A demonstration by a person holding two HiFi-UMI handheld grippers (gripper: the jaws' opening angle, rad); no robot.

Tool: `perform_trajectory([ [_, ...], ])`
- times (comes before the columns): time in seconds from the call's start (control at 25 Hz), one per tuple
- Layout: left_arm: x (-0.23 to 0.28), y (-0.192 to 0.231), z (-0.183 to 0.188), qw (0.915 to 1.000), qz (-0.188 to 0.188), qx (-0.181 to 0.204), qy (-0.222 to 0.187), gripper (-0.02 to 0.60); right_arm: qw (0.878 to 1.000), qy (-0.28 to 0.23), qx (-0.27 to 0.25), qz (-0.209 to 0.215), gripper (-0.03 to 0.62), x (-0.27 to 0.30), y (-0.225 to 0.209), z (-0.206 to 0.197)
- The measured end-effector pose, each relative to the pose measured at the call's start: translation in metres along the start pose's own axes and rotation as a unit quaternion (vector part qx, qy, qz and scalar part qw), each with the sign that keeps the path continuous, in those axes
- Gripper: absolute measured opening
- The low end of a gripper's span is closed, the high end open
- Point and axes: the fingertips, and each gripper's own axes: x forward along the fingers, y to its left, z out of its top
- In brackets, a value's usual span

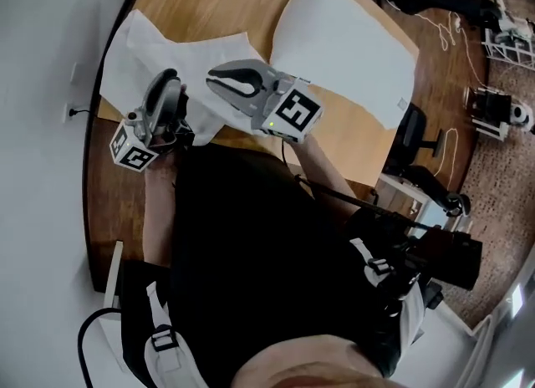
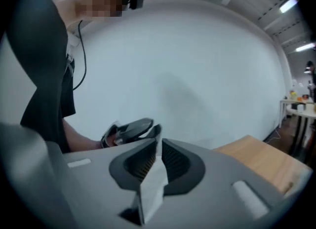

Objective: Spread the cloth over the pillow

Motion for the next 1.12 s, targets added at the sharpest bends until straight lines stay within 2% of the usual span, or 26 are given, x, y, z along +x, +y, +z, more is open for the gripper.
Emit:
perform_trajectory([
  [0.08, 0.022, -0.021, -0.013, 0.9997, -0.022, 0.004, 0.008, 0.071, 0.998, 0.044, -0.043, 0.002, 0.037, 0.022, 0.029, -0.012],
  [0.12, 0.027, -0.025, -0.017, 0.9997, -0.021, 0.006, 0.009, 0.087, 0.996, 0.054, -0.064, -0.013, 0.049, 0.025, 0.033, -0.016],
  [0.2, 0.028, -0.031, -0.02, 0.9998, -0.017, 0.009, 0.006, 0.082, 0.991, 0.064, -0.112, -0.037, 0.053, 0.021, 0.037, -0.016],
  [0.28, 0.027, -0.041, -0.019, 0.9994, -0.021, 0.028, 0.008, 0.046, 0.978, 0.083, -0.187, -0.046, 0.063, 0.015, 0.048, -0.014],
  [0.32, 0.027, -0.045, -0.019, 0.999, -0.025, 0.036, 0.009, 0.046, 0.97, 0.09, -0.22, -0.045, 0.126, 0.014, 0.055, -0.014],
  [0.4, 0.026, -0.051, -0.022, 0.9984, -0.04, 0.036, 0.018, 0.046, 0.963, 0.099, -0.248, -0.036, 0.143, 0.01, 0.061, -0.018],
  [0.44, 0.024, -0.05, -0.027, 0.998, -0.044, 0.034, 0.03, 0.046, 0.967, 0.099, -0.233, -0.029, 0.12, 0.008, 0.059, -0.022],
  [0.48, 0.021, -0.045, -0.031, 0.9976, -0.038, 0.036, 0.046, 0.046, 0.976, 0.094, -0.193, -0.026, 0.099, 0.006, 0.049, -0.029],
  [0.52, 0.016, -0.035, -0.032, 0.9973, -0.018, 0.042, 0.058, 0.054, 0.986, 0.087, -0.134, -0.035, 0.12, 0.005, 0.029, -0.04],
  [0.56, 0.009, -0.022, -0.029, 0.9964, 0.012, 0.053, 0.064, 0.054, 0.991, 0.096, -0.075, -0.061, 0.117, 0.001, -0.001, -0.059],
  [0.6, -0.001, -0.009, -0.021, 0.9946, 0.043, 0.068, 0.066, 0.054, 0.986, 0.133, -0.03, -0.099, 0.117, -0.004, -0.039, -0.086],
  [0.64, -0.013, 0.002, -0.011, 0.9917, 0.071, 0.084, 0.066, 0.054, 0.972, 0.191, 0.002, -0.138, 0.118, -0.011, -0.078, -0.115],
  [0.68, -0.026, 0.011, 0.0, 0.9882, 0.093, 0.101, 0.068, 0.054, 0.953, 0.25, 0.029, -0.169, 0.119, -0.017, -0.112, -0.141],
  [0.72, -0.038, 0.017, 0.01, 0.9844, 0.111, 0.117, 0.07, 0.054, 0.934, 0.299, 0.054, -0.186, 0.132, -0.022, -0.14, -0.163],
  [0.84, -0.071, 0.028, 0.041, 0.9727, 0.154, 0.159, 0.069, 0.054, 0.894, 0.387, 0.118, -0.19, 0.178, -0.018, -0.188, -0.225],
  [0.88, -0.081, 0.03, 0.05, 0.9681, 0.169, 0.172, 0.067, 0.052, 0.885, 0.404, 0.136, -0.187, 0.181, -0.015, -0.195, -0.239],
  [0.92, -0.091, 0.033, 0.057, 0.9626, 0.186, 0.184, 0.068, 0.02, 0.879, 0.413, 0.154, -0.183, 0.181, -0.01, -0.2, -0.25],
  [0.96, -0.101, 0.038, 0.063, 0.9569, 0.205, 0.194, 0.07, 0.0, 0.874, 0.414, 0.177, -0.18, 0.181, -0.005, -0.202, -0.258],
  [1.04, -0.12, 0.05, 0.071, 0.9468, 0.24, 0.2, 0.078, 0.001, 0.867, 0.407, 0.226, -0.175, 0.181, 0.004, -0.204, -0.268],
  [1.08, -0.128, 0.055, 0.073, 0.9435, 0.253, 0.198, 0.08, 0.001, 0.864, 0.405, 0.243, -0.174, 0.167, 0.007, -0.204, -0.272],
  [1.12, -0.136, 0.06, 0.075, 0.9419, 0.263, 0.193, 0.08, 0.001, 0.863, 0.401, 0.253, -0.175, 0.113, 0.008, -0.204, -0.273],
])
